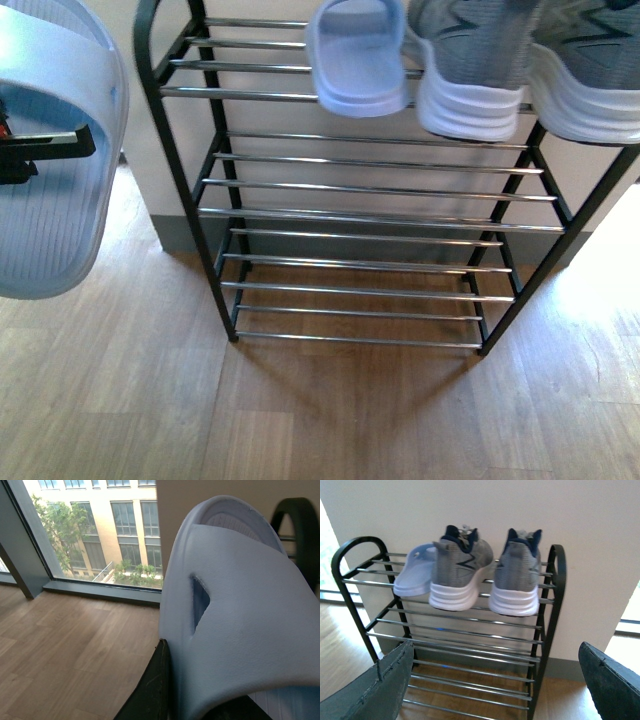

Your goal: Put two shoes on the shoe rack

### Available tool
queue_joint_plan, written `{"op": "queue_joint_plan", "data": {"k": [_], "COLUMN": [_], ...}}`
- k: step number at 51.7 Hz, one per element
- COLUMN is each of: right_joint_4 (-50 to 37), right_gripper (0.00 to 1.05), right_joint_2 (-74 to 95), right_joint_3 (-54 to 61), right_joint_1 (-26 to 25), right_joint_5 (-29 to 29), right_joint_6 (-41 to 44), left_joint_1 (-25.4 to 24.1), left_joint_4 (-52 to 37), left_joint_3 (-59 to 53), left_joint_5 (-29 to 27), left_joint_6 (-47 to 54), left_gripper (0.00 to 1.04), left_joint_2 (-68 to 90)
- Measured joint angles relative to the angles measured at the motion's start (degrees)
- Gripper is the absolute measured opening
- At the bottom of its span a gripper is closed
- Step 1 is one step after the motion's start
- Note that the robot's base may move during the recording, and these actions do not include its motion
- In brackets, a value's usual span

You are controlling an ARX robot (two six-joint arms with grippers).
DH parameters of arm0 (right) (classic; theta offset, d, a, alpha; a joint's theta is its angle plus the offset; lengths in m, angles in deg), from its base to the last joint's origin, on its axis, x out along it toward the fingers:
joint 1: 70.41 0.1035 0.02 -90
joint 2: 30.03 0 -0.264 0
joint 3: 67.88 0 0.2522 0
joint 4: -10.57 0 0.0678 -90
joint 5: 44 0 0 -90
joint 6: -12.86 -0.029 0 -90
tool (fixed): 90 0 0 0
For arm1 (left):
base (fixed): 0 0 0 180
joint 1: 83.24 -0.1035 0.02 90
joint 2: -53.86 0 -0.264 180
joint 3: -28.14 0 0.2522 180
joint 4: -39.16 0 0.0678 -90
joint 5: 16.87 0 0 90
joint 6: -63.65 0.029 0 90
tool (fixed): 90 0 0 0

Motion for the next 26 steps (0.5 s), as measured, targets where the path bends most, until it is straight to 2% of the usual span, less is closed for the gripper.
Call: {"op": "queue_joint_plan", "data": {"k": [26], "right_joint_4": [0.0], "right_gripper": [0.96], "right_joint_2": [0.0], "right_joint_3": [0.0], "right_joint_1": [0.2], "right_joint_5": [0.3], "right_joint_6": [0.0], "left_joint_1": [1.4], "left_joint_4": [0.0], "left_joint_3": [0.0], "left_joint_5": [0.8], "left_joint_6": [0.0], "left_gripper": [0.06], "left_joint_2": [0.2]}}
